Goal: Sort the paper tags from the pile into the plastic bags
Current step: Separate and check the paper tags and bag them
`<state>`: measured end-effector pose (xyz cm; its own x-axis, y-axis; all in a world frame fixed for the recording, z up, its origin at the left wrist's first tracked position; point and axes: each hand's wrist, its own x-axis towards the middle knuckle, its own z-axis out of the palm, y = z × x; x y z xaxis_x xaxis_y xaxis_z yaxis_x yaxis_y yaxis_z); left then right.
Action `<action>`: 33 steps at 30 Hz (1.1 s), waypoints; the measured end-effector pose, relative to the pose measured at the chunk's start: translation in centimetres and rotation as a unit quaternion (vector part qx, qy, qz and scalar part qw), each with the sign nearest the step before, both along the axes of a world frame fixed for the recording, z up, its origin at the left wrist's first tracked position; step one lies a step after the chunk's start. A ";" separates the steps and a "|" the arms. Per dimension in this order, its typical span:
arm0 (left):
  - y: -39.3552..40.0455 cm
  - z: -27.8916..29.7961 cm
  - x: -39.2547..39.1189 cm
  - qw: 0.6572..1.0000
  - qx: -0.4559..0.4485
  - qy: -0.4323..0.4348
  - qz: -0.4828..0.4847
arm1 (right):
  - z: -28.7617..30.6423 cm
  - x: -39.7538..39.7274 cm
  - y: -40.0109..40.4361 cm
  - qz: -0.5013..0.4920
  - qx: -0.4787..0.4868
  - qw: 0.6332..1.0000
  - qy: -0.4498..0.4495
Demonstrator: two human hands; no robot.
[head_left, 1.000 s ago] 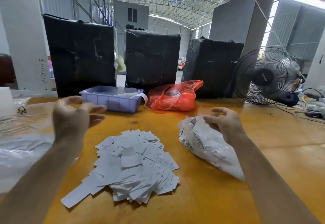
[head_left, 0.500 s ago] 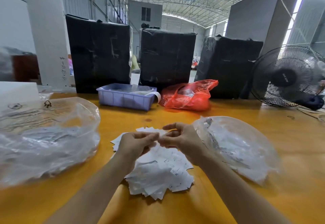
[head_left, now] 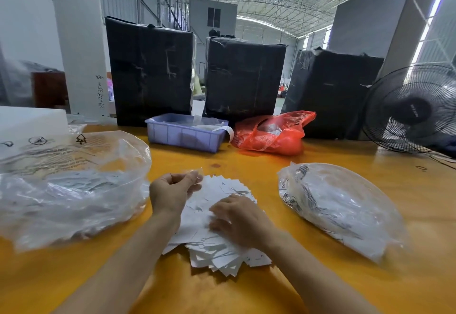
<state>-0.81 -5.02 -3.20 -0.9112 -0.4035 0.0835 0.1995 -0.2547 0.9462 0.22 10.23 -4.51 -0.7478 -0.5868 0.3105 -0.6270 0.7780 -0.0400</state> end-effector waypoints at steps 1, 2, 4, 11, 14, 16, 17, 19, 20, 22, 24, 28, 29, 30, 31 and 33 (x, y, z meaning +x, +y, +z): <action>0.1 0.0 0.1 1.000 0.003 -0.001 -0.005 | -0.1 0.1 0.1 0.007 0.004 1.000 0.025; 0.1 -0.1 0.1 1.000 0.005 -0.001 -0.011 | -0.2 0.2 0.2 0.006 -0.008 0.999 0.037; 0.1 -0.2 0.1 1.000 0.001 -0.002 -0.022 | -0.2 0.1 0.4 -0.023 -0.085 0.996 0.025; 0.2 -0.1 0.2 0.999 -0.003 -0.012 -0.036 | 1.2 0.0 2.0 -0.133 -0.566 0.758 -0.297; 0.4 0.0 0.3 0.999 -0.006 -0.015 -0.044 | 1.4 0.3 2.5 -0.135 -0.582 0.712 -0.369; 0.4 0.2 0.3 0.999 -0.002 -0.015 -0.049 | 1.4 0.2 2.6 -0.136 -0.599 0.692 -0.380; 0.4 0.3 0.3 0.998 0.000 -0.016 -0.053 | 1.5 0.2 2.6 -0.136 -0.612 0.679 -0.383; 0.3 0.3 0.4 0.997 0.005 -0.023 -0.068 | 1.6 0.2 2.6 -0.134 -0.636 0.651 -0.391; 0.3 0.3 0.4 0.996 0.005 -0.028 -0.080 | 1.7 0.1 2.6 -0.134 -0.646 0.639 -0.396; 0.4 0.3 0.6 0.993 -0.006 -0.039 -0.115 | 1.8 0.2 2.7 -0.137 -0.654 0.627 -0.400; 0.6 0.4 0.8 0.988 -0.024 -0.047 -0.147 | 1.9 0.2 2.9 -0.137 -0.659 0.622 -0.399; 0.8 0.4 1.1 0.978 -0.041 -0.061 -0.196 | 2.1 0.3 3.0 -0.134 -0.668 0.616 -0.397; 0.8 0.4 1.2 0.975 -0.044 -0.063 -0.208 | 2.2 0.3 3.0 -0.130 -0.669 0.615 -0.396; 0.9 0.5 1.3 0.973 -0.047 -0.063 -0.219 | 2.3 0.4 3.0 -0.126 -0.674 0.613 -0.393; 0.9 0.5 1.3 0.970 -0.049 -0.061 -0.229 | 2.5 0.4 3.0 -0.120 -0.683 0.607 -0.388; 1.0 0.5 1.5 0.966 -0.056 -0.054 -0.248 | 2.8 0.5 3.0 -0.104 -0.707 0.591 -0.375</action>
<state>0.70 -4.04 -2.70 -0.9959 0.0900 -0.0046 -0.0215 -0.1883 0.9819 0.69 13.23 -1.72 -0.9964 -0.0086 -0.0845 0.0830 -0.3076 -0.9479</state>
